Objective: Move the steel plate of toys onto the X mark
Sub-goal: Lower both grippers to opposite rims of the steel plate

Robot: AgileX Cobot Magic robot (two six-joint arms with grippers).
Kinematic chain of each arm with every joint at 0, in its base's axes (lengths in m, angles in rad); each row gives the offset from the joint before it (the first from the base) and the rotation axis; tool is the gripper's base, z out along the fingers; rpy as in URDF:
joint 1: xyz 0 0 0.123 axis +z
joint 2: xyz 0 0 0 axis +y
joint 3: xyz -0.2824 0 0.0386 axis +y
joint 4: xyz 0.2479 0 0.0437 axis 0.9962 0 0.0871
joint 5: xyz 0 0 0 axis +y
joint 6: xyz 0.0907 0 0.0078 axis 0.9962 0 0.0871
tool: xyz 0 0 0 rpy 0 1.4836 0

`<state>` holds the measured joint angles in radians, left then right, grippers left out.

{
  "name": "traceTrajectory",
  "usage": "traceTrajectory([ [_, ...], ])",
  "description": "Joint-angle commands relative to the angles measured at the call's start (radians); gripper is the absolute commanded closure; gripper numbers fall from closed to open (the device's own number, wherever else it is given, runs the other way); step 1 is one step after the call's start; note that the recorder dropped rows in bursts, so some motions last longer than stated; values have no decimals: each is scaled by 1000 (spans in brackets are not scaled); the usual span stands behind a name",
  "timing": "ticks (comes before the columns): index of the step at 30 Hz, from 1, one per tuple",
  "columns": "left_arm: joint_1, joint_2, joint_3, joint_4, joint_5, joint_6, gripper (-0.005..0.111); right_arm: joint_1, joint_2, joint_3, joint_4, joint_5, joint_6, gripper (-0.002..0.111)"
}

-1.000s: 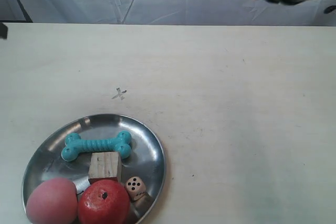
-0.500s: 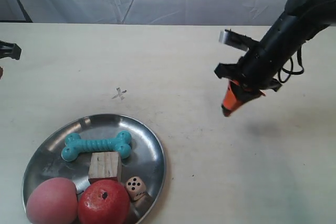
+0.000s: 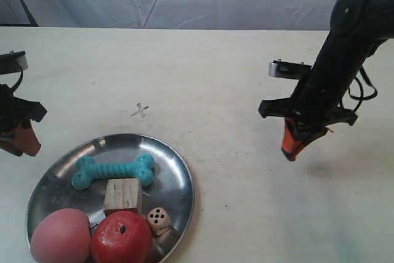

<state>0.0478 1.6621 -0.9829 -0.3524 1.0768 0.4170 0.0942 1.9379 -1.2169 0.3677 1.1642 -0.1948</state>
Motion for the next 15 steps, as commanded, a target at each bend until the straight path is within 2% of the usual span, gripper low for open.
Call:
traceTrajectory([
  [1, 0, 37, 12, -11, 4, 11, 62, 44, -74, 177, 238, -158, -135, 81],
  [4, 0, 50, 23, -11, -4, 11, 57, 81, -125, 317, 368, -272, -182, 61],
  [6, 0, 60, 36, -11, -27, 11, 56, 114, -155, 405, 447, -335, -201, 55],
  [11, 0, 64, 102, -21, -89, 11, 56, 203, -171, 528, 640, -411, -278, 54],
  [15, 0, 64, 125, -44, -109, 11, 56, 269, -171, 542, 833, -463, -372, 54],
])
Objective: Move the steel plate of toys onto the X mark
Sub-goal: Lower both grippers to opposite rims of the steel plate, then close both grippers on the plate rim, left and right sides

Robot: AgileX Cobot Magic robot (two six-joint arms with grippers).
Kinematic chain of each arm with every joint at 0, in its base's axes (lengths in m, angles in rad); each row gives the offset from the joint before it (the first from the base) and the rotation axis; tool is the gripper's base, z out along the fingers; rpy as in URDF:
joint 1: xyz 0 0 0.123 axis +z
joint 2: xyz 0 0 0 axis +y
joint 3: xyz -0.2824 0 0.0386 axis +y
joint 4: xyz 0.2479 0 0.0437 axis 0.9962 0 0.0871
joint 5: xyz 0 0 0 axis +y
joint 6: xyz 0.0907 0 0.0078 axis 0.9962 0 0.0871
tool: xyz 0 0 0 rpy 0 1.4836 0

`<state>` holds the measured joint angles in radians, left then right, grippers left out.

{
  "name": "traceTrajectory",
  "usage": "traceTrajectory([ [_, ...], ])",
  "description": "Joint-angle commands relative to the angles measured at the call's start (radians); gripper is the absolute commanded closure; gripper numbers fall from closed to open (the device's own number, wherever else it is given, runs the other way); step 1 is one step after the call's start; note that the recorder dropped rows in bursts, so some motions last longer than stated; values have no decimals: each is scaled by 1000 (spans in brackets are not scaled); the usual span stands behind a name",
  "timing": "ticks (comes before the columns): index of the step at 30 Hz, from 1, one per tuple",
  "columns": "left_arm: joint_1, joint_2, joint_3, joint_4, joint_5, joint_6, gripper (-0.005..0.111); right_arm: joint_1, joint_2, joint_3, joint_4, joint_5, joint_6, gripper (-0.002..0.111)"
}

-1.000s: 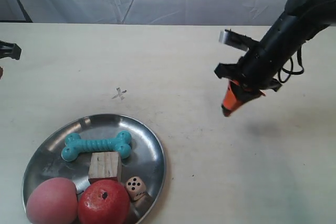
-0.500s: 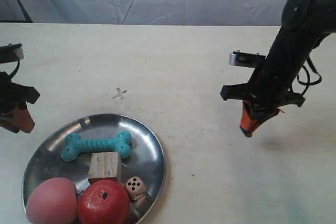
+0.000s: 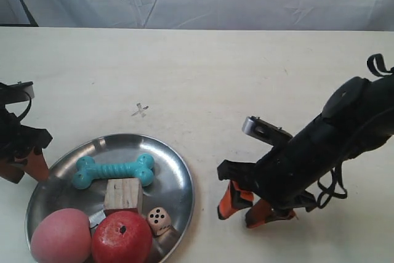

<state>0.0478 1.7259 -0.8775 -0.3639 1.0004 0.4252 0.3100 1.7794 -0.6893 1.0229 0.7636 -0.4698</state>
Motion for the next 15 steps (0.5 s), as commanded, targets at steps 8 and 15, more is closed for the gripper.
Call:
traceTrajectory([
  [8, 0, 0, 84, -67, -78, 1, 56, 111, -10, 15, 288, -146, -152, 54],
  [15, 0, 0, 150, -127, -177, 0, 56, 111, -9, 15, 299, -181, -177, 54],
])
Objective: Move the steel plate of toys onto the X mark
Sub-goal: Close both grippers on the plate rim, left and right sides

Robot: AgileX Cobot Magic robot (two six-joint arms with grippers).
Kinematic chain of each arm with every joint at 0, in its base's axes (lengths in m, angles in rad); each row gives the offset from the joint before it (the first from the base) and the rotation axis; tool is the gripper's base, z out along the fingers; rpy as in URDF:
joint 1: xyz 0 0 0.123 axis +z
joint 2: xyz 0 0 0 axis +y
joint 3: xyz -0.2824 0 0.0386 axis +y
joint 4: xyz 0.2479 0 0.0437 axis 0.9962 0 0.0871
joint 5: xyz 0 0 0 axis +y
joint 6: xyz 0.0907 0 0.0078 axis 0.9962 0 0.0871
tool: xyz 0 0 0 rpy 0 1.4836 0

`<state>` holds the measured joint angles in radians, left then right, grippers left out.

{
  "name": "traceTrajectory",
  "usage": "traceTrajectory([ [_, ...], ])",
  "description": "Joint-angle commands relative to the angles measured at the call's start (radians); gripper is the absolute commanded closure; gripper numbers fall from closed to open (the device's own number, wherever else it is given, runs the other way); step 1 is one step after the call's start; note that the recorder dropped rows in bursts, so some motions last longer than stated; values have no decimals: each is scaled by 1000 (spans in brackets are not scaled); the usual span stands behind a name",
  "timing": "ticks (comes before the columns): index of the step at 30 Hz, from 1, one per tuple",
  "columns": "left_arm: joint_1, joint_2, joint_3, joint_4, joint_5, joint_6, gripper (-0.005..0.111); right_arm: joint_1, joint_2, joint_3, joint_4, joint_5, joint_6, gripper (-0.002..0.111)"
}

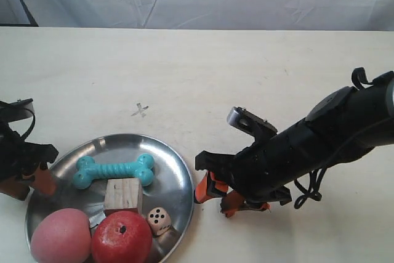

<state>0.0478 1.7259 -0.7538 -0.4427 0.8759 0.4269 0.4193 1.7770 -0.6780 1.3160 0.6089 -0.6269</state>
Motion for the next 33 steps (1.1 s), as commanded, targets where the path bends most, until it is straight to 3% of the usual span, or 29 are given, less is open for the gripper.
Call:
traceTrajectory([
  [1, 0, 0, 27, -52, -52, -2, 56, 2, -6, 3, 6, -26, -24, 54],
  [16, -1, 0, 93, -110, -70, 0, 57, 3, -5, 3, 32, -42, -53, 54],
  [22, -1, 0, 96, -109, -66, 0, 57, 117, -5, 3, 81, -143, -62, 54],
  [33, -1, 0, 96, -114, -66, 0, 57, 130, 34, 3, 147, -187, -62, 54],
])
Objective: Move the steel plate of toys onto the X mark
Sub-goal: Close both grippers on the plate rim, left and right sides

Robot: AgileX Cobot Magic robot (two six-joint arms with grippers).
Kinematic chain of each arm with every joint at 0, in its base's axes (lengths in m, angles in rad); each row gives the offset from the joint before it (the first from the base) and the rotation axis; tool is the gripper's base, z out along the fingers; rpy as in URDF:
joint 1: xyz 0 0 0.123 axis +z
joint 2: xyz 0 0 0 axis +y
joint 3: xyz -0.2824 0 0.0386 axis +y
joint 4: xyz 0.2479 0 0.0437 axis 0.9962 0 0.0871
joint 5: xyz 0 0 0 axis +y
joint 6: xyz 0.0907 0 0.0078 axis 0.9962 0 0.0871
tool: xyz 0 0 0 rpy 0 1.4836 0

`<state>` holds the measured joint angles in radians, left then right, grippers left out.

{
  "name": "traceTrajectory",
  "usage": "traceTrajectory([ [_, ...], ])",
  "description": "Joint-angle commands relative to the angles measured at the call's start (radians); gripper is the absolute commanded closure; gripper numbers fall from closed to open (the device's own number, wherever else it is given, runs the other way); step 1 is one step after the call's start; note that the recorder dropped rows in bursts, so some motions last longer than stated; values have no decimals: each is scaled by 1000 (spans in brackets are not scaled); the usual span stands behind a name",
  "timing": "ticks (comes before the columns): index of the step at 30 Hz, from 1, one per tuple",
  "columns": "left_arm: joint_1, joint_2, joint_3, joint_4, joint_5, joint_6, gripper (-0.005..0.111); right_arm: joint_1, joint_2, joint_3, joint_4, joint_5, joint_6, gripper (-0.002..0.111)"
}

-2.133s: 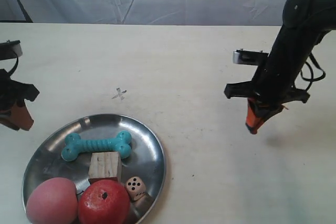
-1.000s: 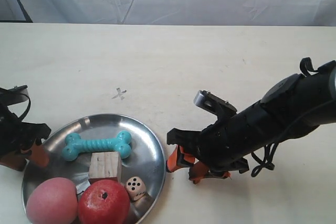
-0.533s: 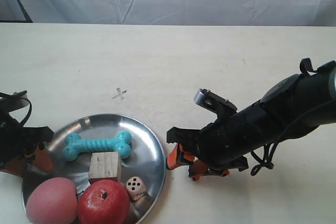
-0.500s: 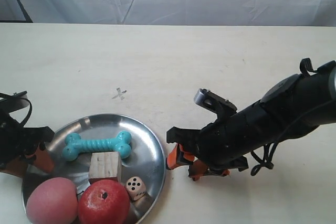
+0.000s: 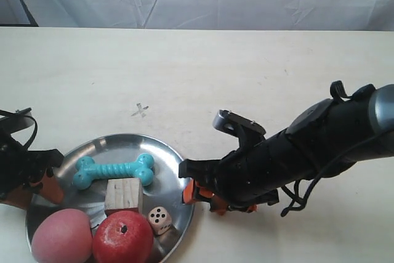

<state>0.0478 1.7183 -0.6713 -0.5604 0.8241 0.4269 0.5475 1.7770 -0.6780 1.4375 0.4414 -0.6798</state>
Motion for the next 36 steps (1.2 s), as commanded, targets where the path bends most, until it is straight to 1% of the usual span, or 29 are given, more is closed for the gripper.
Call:
traceTrajectory([
  [1, -1, 8, 14, 4, -14, 0, 57, 2, 51, 3, 28, -19, -9, 54],
  [5, -1, 8, 14, 2, -14, 0, 57, 2, 107, 3, 38, -13, -9, 54],
  [8, -1, 8, 14, 2, -14, 0, 57, 2, 135, 3, 94, 7, -74, 54],
  [11, -1, 8, 14, 0, -14, 0, 57, 2, 133, 3, 142, 9, -114, 54],
  [23, -1, 8, 14, -12, -14, 2, 57, 2, 133, 3, 180, 12, -118, 54],
  [26, -1, 8, 14, -18, -14, 3, 57, 2, 135, 3, 221, 23, -157, 54],
  [32, -1, 8, 14, -78, -14, 59, 58, 2, 135, 3, 245, 22, -165, 61],
  [35, -1, 8, 14, -101, -14, 84, 63, 2, 135, 3, 247, 22, -165, 65],
  [36, -1, 8, 14, -103, -14, 89, 67, 2, 135, 3, 247, 22, -167, 67],
])
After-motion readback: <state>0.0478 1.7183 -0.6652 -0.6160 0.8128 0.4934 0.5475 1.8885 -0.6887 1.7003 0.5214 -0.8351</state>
